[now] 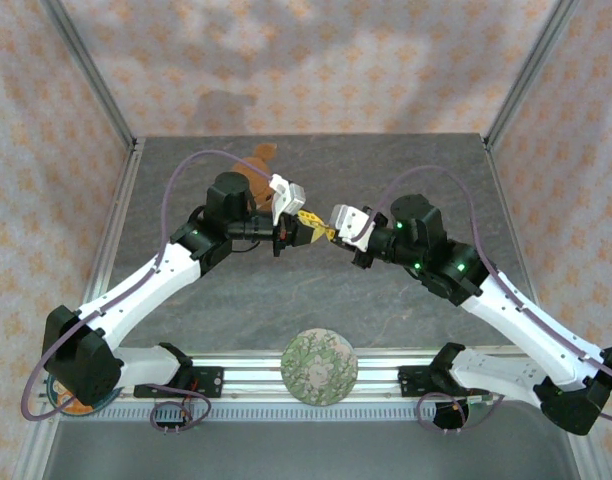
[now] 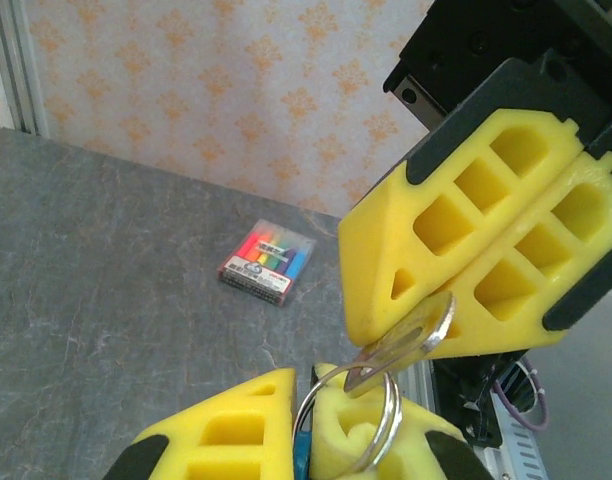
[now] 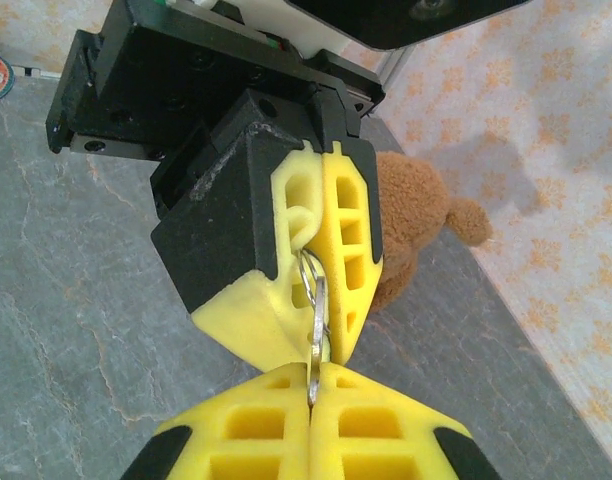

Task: Remove the keys from the keyring

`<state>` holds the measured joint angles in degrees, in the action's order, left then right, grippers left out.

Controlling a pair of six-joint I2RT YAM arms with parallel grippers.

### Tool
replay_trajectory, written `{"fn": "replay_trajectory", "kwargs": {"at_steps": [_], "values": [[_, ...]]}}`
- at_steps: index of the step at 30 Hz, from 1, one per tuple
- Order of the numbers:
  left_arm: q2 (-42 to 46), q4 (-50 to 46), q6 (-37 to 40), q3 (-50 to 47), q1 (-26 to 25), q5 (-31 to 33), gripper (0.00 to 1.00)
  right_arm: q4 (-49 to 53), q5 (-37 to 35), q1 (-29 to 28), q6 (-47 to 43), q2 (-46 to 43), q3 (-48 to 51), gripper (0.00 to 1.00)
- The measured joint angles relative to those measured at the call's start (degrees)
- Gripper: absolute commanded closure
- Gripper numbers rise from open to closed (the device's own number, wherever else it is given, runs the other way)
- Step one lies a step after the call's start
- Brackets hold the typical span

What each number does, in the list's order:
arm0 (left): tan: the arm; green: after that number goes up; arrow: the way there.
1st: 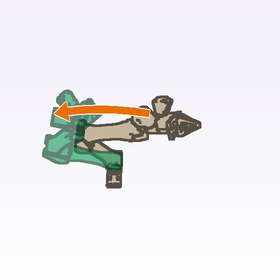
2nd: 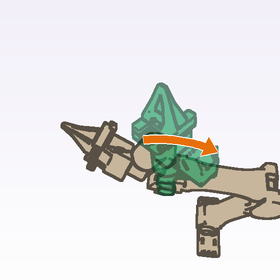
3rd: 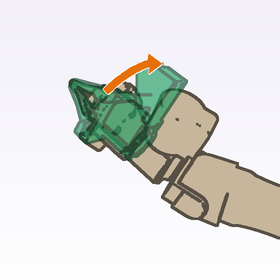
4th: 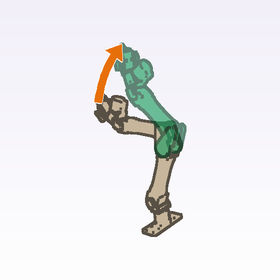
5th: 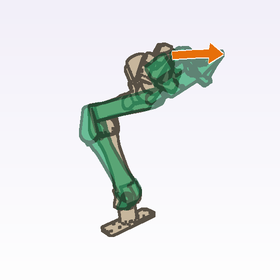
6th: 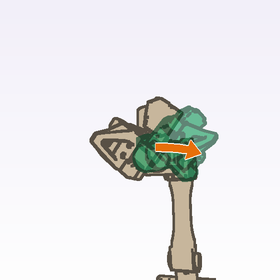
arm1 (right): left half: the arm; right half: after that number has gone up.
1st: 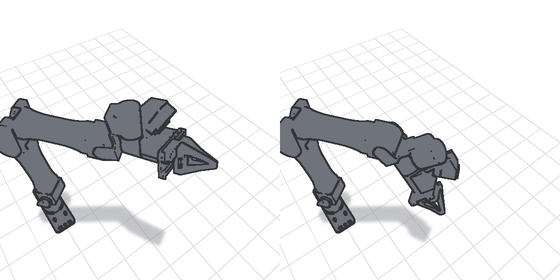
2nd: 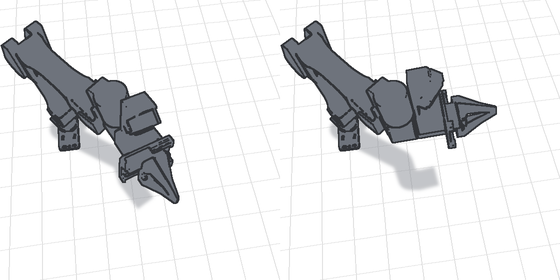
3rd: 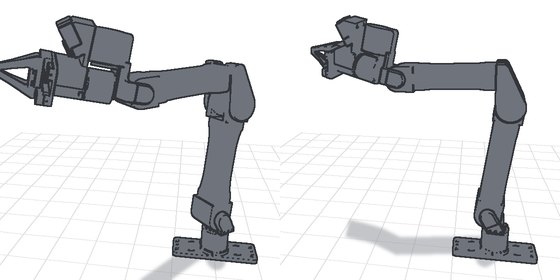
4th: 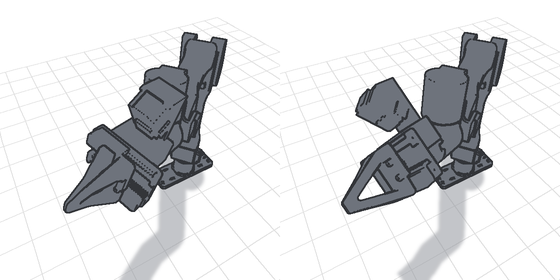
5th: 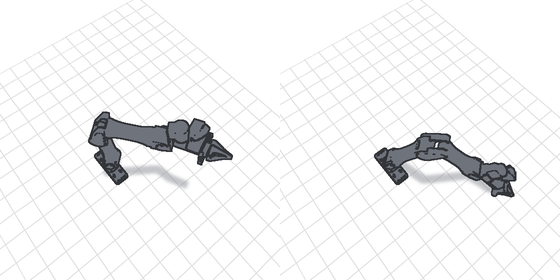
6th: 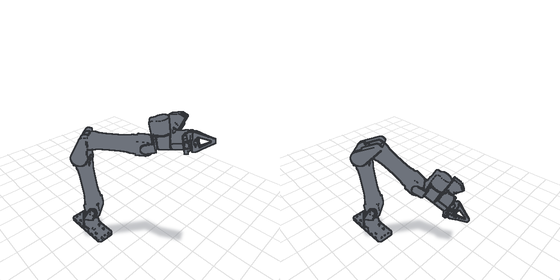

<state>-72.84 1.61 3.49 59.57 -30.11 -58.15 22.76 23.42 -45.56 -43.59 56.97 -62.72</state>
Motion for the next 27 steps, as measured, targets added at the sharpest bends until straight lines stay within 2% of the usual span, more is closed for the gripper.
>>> {"fn": "replay_trajectory", "kwargs": {"at_steps": [8,27], "values": [[-1.6,-3.9,0.6,2.7,1.0,-2.3,1.00,1.1,-4.7,-2.4,-1.1,0.8,-1.3,1.00],[-2.2,-10.4,3.3,4.3,2.8,-2.9,1.00,2.5,-8.0,-4.3,-3.7,5.0,-4.2,1.00]]}}
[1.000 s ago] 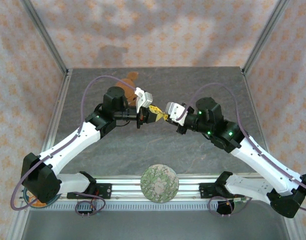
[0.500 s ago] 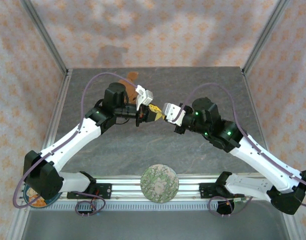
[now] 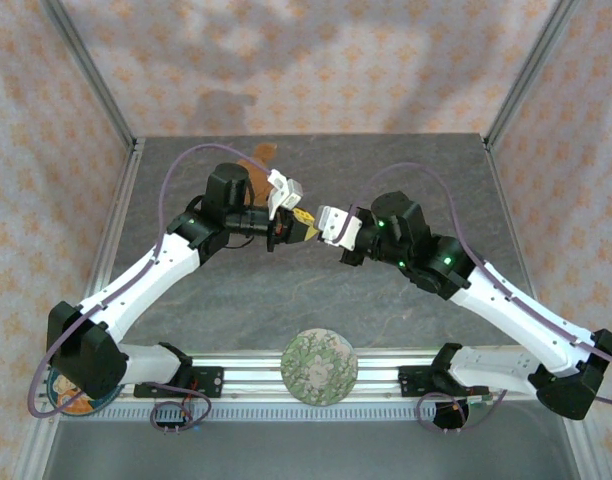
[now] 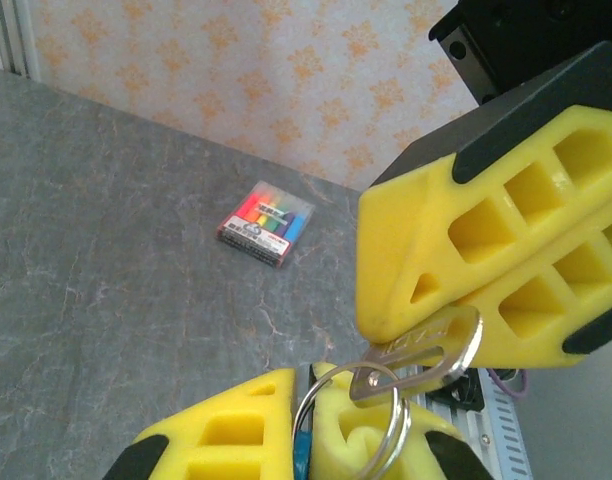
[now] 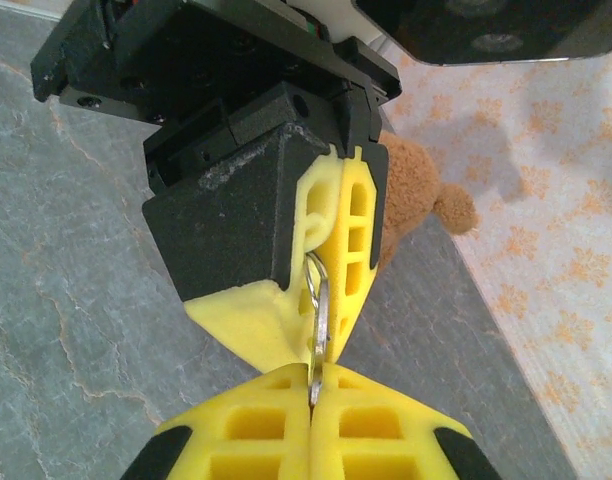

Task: Remove the keys from the keyring

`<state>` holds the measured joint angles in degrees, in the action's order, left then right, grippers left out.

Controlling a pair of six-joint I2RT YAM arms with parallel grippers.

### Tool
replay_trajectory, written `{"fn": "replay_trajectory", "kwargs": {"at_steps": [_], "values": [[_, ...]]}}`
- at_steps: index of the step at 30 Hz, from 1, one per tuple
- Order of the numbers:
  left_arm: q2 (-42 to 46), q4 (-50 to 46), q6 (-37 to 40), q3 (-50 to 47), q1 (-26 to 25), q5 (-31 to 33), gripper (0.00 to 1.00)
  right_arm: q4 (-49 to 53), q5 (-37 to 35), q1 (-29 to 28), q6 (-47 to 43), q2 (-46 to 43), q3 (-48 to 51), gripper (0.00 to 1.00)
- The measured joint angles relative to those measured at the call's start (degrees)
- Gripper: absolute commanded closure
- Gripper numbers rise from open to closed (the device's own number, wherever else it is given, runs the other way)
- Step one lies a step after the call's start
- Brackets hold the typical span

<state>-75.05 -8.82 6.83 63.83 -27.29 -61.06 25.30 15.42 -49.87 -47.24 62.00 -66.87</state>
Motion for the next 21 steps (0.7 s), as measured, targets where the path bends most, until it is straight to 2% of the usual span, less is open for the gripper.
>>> {"fn": "replay_trajectory", "kwargs": {"at_steps": [21], "values": [[-0.9,-6.4,2.8,2.0,1.2,-0.5,1.00,2.3,-2.6,-1.6,-4.3,3.7,-3.5,1.00]]}}
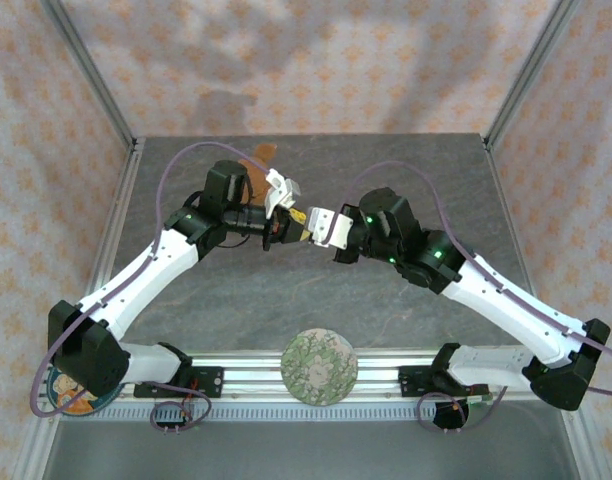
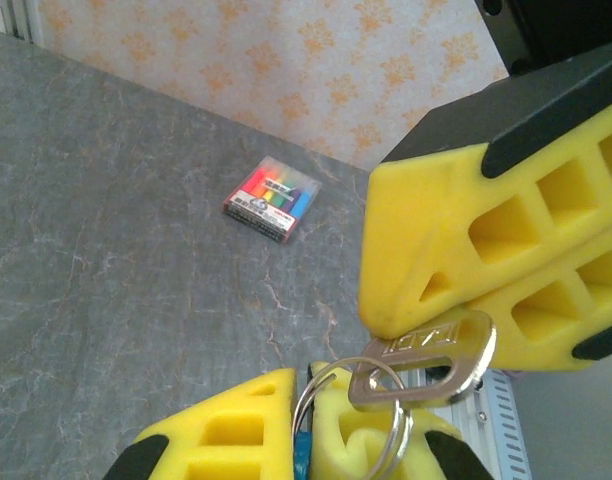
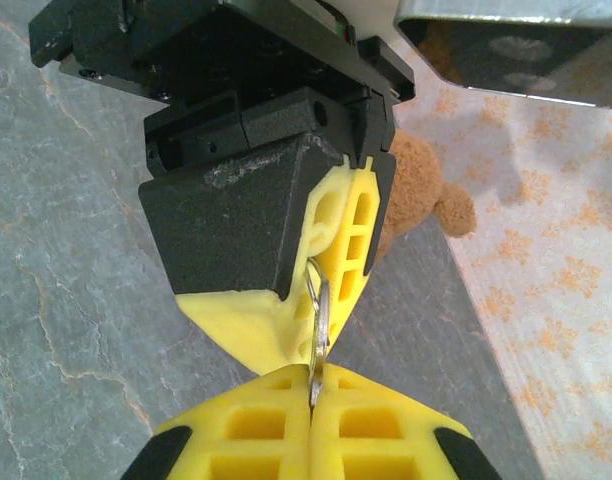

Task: Remove the keys from the keyring

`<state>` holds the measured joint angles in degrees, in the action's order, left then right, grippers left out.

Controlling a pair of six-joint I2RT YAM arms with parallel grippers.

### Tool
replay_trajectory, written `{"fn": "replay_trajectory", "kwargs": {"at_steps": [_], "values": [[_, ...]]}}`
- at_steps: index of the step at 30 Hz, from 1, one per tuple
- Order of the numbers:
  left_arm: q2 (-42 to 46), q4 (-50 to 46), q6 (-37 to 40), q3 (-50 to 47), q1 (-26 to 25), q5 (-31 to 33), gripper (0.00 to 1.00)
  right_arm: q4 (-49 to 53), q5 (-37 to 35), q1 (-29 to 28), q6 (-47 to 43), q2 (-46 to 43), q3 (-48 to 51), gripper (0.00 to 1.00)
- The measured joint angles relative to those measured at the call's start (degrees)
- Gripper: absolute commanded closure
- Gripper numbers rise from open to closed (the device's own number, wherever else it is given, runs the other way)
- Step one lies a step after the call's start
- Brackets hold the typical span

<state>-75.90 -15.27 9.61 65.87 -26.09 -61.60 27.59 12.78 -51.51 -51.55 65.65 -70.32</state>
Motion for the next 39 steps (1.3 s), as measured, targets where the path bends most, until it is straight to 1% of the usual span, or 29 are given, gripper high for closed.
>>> {"fn": "replay_trajectory", "kwargs": {"at_steps": [9,18,26,33,39], "values": [[0.0,-2.3,1.0,0.0,0.7,0.1,1.00,0.5,-1.2,-0.7,-1.2,2.0,-1.2,1.00],[0.0,-3.6,1.0,0.1,0.3,-1.9,1.00,0.9,1.8,-1.0,-1.2,2.3,-1.6,1.00],[-0.3,-3.8,0.9,0.1,0.4,-2.5,1.00,0.7,1.2,-1.1,-0.6,2.6,-1.7,1.00],[-0.6,-4.0,0.8,0.1,0.7,1.8,1.00,-0.7,-4.4,-2.2,2.6,6.4,-2.8,1.00],[-0.8,-5.2,1.0,0.1,1.0,6.3,1.00,-2.2,-6.2,-2.2,6.5,8.5,-2.8,1.00]]}}
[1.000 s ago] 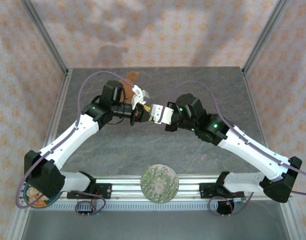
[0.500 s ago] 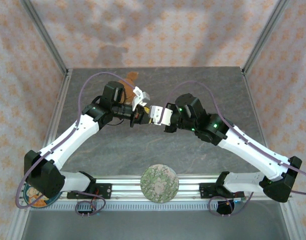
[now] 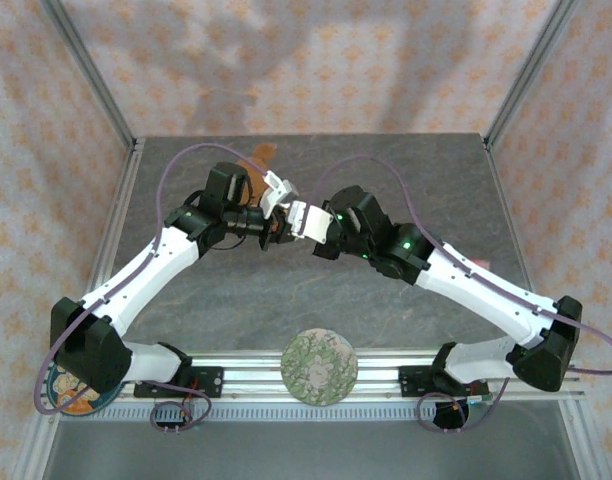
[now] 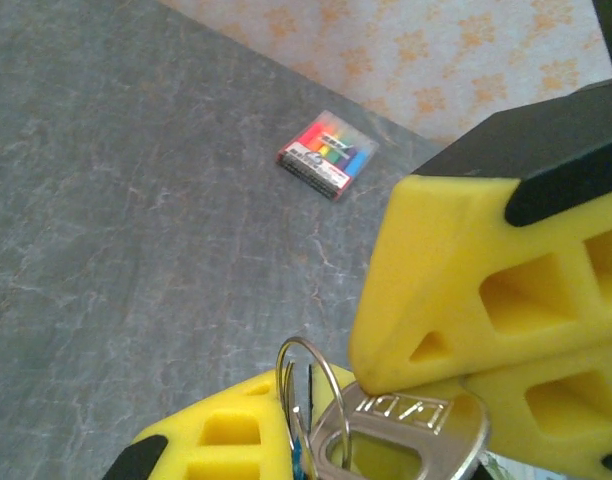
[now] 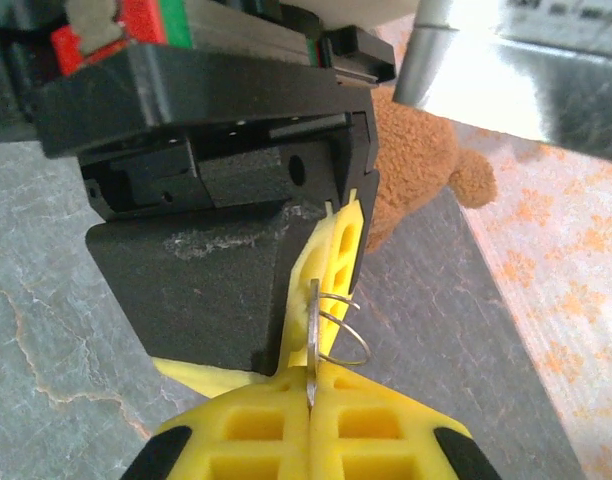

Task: Remove the keys from the keyring

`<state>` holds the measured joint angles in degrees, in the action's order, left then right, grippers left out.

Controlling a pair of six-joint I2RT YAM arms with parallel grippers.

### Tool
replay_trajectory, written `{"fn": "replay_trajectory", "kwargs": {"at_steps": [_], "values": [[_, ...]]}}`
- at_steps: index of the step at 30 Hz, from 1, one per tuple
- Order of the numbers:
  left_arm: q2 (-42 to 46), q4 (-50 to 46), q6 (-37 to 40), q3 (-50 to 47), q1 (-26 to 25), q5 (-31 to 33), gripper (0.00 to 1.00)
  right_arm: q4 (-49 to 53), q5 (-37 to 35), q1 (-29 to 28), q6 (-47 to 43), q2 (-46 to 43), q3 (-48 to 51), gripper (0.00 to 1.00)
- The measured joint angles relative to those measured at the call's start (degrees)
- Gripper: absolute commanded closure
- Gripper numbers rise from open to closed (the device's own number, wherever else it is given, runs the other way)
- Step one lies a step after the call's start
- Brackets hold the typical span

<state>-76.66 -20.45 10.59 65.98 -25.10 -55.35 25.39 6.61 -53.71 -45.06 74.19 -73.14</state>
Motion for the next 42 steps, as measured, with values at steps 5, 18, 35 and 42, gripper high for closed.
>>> {"fn": "replay_trajectory", "kwargs": {"at_steps": [5,18,35,42], "values": [[0.0,0.6,-0.2,0.0,0.0,2.3,0.83,-0.7,-1.4,0.0,3.1,0.5,0.0,1.00],[4.8,12.7,-3.3,-7.2,0.1,13.1,0.49,-3.3,2.6,2.7,15.6,0.4,0.7,1.00],[12.0,20.7,-6.6,-14.4,-0.3,17.3,0.40,-7.0,8.3,4.5,23.6,0.4,0.8,1.00],[15.6,24.6,-7.8,-17.9,-1.7,17.1,0.39,-8.7,9.4,6.4,27.1,0.4,0.8,1.00]]}}
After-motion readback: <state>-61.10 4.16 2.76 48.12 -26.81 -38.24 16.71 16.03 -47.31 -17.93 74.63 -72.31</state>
